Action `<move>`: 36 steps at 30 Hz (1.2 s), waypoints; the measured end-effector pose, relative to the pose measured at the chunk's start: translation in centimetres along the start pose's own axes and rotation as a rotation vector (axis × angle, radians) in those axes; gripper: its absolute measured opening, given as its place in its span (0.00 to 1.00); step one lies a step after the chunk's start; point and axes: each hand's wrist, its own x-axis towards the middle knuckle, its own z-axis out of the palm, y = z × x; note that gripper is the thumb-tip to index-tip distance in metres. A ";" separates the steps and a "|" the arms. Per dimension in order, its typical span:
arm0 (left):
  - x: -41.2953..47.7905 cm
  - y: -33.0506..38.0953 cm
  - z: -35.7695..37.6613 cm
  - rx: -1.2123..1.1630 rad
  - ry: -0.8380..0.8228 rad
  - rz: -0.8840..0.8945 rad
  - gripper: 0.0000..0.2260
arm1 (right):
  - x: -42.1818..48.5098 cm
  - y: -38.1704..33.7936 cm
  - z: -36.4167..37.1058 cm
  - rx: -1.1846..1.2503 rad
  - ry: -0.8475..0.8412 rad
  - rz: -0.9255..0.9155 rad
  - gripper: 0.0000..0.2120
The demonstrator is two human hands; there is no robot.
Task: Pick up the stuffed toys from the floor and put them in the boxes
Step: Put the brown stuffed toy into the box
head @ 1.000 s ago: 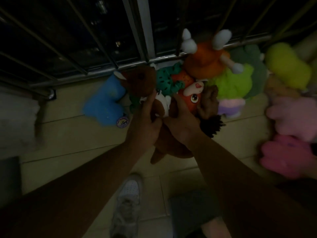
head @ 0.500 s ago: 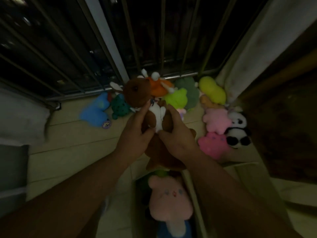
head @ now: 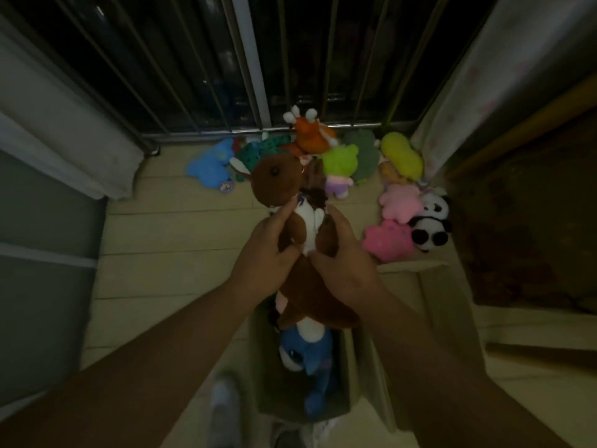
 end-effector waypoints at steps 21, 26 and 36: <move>-17.8 -9.6 2.5 0.025 -0.076 -0.080 0.25 | -15.4 6.7 11.9 -0.150 -0.019 0.182 0.33; -18.4 -9.8 3.6 0.068 -0.028 -0.172 0.27 | -15.5 8.2 11.6 -0.139 -0.057 0.198 0.32; -19.2 -4.8 2.0 0.157 0.085 -0.265 0.25 | -16.1 6.8 6.2 -0.144 -0.092 0.282 0.23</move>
